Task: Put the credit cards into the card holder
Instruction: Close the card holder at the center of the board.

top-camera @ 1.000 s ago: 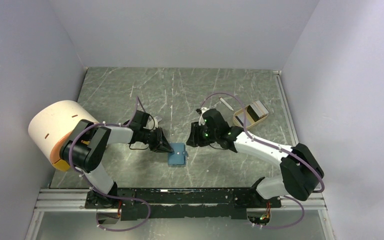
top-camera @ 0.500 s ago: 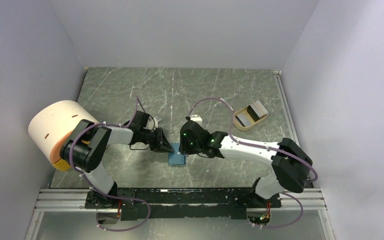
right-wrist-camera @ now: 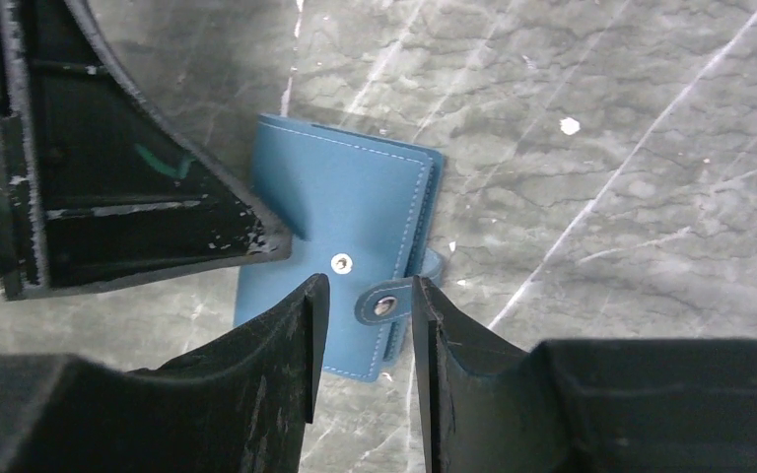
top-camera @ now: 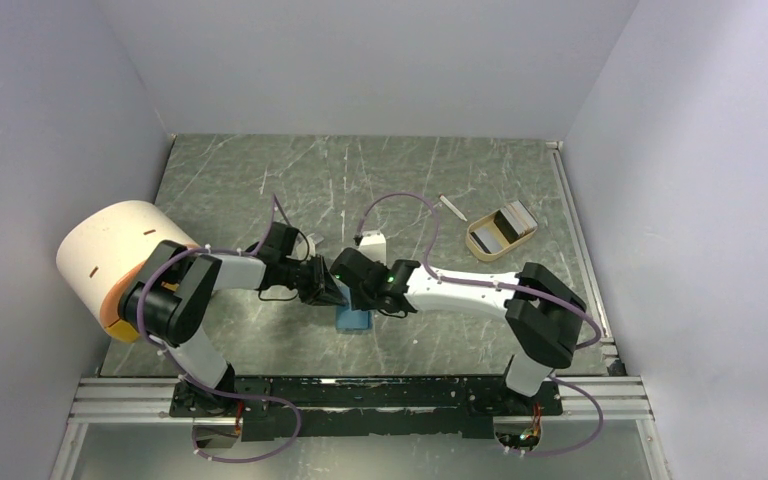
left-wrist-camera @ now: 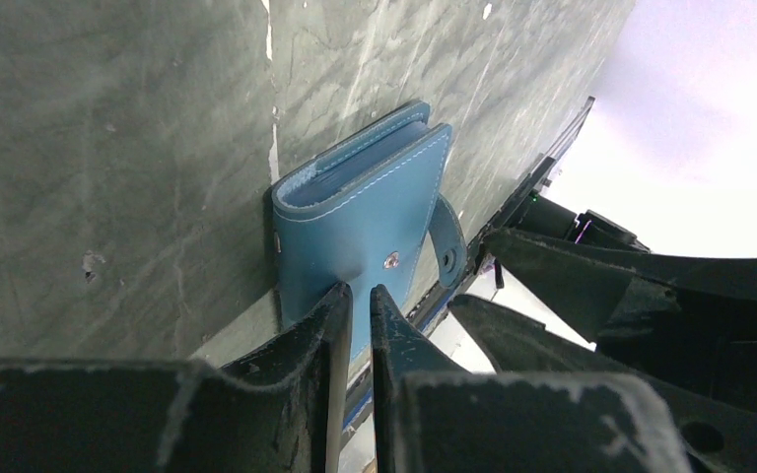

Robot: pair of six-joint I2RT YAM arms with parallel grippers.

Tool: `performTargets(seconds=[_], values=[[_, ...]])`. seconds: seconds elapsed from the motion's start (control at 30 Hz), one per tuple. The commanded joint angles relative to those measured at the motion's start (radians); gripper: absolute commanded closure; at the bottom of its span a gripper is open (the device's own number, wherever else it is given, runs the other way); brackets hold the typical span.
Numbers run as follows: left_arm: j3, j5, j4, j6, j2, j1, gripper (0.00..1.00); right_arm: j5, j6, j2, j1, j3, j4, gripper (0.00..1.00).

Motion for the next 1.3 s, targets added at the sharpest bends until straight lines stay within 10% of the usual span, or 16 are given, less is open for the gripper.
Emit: performTargets(seconds=[0.0,1.27], values=[[-0.021,-0.012,-0.017,0.019,-0.027,-0.004,0.81,0.078,0.022,0.022,0.014,0.033,-0.071,0.60],[-0.004,-0.095,-0.150,0.079,-0.087,0.001,0.80,-0.014,-0.020,-0.021,0.010,-0.038,0.080,1.00]])
